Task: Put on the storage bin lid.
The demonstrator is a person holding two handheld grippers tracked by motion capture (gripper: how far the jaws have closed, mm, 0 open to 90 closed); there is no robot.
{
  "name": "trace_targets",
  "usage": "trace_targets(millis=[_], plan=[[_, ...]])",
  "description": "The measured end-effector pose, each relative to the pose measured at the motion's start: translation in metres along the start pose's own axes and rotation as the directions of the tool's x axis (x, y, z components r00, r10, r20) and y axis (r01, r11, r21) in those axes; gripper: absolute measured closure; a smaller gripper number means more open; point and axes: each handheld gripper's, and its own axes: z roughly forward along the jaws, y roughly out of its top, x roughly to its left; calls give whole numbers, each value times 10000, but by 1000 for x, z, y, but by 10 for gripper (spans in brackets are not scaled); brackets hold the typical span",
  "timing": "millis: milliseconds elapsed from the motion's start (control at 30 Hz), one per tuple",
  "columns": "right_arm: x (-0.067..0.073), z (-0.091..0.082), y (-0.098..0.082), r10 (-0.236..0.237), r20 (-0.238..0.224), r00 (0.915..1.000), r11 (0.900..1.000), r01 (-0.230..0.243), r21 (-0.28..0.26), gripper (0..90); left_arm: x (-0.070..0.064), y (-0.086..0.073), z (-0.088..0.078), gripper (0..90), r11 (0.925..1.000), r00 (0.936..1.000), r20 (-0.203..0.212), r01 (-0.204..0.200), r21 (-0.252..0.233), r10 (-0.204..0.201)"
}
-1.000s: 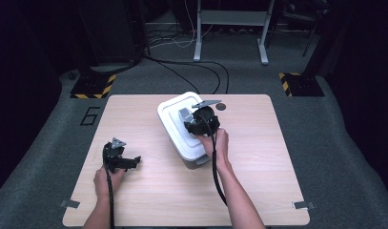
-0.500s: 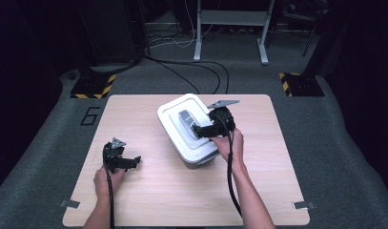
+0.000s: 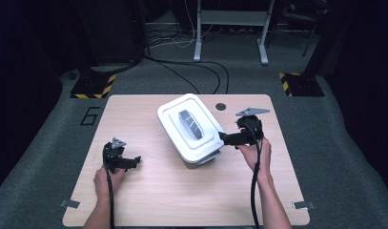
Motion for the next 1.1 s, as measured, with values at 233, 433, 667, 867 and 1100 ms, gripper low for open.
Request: trace_targets(millis=[233,433,667,867,1100], plan=[[-23,-7,-35,358,373,9987,9992,-364,153,17,0,0,0,0,10000,10000,1,2,1,-2],[-37,-1,-67,678,674,9954,9970,-702,341,12,0,0,0,0,10000,10000,-23,9,-25,-9],[-49,19,-116,1115,1061,9881,9887,-1211,888,8,0,0,0,0,10000,10000,7,-3,14,3],[-53,36,-151,1328,1989,9710,9766,-1625,1410,0,0,0,0,0,10000,10000,13,-4,22,4],[-59,42,-172,1015,2118,9720,9898,-1201,768,0,0,0,0,0,10000,10000,-24,11,-31,-11]])
